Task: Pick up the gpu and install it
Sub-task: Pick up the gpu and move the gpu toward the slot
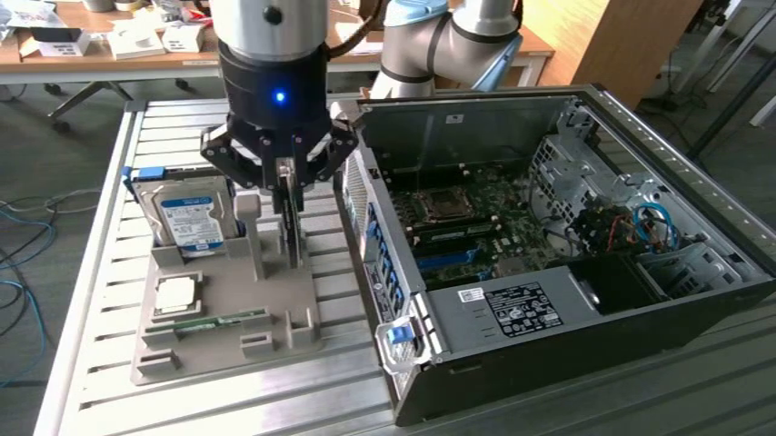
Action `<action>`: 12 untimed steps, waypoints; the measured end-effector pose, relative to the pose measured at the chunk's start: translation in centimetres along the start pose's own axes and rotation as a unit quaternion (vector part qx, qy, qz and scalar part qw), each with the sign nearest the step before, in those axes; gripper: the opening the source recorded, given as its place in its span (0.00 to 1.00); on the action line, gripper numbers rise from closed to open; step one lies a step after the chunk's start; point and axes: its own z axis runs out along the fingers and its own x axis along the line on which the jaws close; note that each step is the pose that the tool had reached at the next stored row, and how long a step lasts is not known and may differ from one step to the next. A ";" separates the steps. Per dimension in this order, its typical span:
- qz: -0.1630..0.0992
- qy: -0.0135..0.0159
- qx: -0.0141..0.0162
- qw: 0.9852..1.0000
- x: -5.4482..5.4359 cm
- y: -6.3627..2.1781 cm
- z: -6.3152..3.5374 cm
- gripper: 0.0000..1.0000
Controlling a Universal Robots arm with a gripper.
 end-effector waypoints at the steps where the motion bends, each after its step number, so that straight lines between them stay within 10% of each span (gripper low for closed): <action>1: 0.000 0.000 0.000 1.000 0.0 0.11 -1.40 0.26; 2: 0.000 0.000 0.000 1.000 0.0 0.22 -2.98 0.26; 12: 0.000 0.000 0.000 1.000 0.0 0.41 -5.67 0.26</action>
